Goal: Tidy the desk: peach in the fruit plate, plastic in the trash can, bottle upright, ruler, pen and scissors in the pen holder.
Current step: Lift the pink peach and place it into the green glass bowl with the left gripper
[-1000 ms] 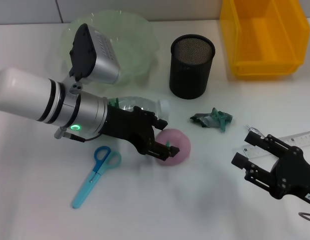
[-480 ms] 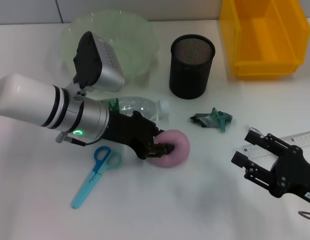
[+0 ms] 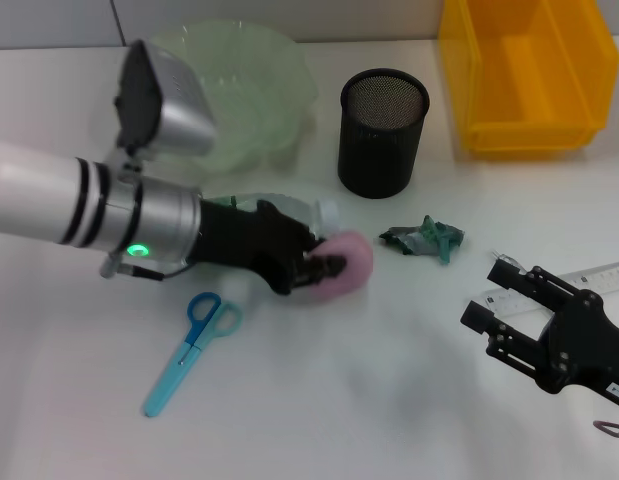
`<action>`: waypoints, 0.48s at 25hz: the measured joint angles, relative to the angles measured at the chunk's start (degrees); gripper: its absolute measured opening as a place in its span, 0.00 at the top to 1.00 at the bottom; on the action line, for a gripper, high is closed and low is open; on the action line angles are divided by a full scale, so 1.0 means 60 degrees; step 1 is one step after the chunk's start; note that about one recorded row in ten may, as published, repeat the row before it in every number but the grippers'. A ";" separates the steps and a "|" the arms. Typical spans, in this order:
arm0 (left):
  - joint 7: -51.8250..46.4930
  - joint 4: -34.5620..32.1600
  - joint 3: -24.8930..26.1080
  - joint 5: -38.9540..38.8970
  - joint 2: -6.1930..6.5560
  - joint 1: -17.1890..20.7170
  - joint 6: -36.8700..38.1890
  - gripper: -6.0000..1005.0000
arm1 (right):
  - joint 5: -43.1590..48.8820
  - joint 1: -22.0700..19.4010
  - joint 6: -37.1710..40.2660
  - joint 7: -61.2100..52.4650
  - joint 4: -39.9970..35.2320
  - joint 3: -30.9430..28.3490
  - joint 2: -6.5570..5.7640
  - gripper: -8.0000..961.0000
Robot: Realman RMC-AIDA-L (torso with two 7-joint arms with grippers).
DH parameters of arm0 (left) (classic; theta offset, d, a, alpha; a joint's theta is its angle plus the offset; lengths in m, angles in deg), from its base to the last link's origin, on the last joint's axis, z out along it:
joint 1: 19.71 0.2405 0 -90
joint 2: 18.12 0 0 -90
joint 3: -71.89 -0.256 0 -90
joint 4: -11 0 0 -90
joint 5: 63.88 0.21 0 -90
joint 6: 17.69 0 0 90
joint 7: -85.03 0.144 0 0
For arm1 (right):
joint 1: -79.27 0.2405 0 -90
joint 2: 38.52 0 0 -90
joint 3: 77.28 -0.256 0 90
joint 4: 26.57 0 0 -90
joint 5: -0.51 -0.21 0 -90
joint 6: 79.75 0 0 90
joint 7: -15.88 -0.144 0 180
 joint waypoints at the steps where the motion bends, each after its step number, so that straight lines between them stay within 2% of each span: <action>1: 0.0000 0.0000 0.0000 0.0000 0.0000 0.0000 0.0000 0.77 | 0.0000 0.0000 0.0000 0.0000 0.0000 0.0000 0.0000 0.29; 5: 0.0123 -0.0744 0.1248 -0.0510 -0.0005 0.0523 0.0312 0.79 | 0.0000 0.0024 -0.0002 0.0000 -0.0011 0.0035 0.0010 0.29; 8: 0.0292 -0.0739 0.1658 -0.0811 0.0000 0.0606 0.0256 0.81 | 0.0000 0.0045 -0.0001 0.0000 -0.0007 0.0037 0.0015 0.29; 10: 0.0619 -0.0689 0.2467 -0.1083 0.0000 0.0642 0.0152 0.82 | 0.0000 0.0046 -0.0002 0.0000 -0.0016 0.0008 0.0063 0.29; 12: 0.0732 -0.0675 0.2702 -0.1174 -0.0010 0.0644 -0.0010 0.84 | 0.0000 0.0046 -0.0002 0.0003 -0.0026 0.0006 0.0081 0.29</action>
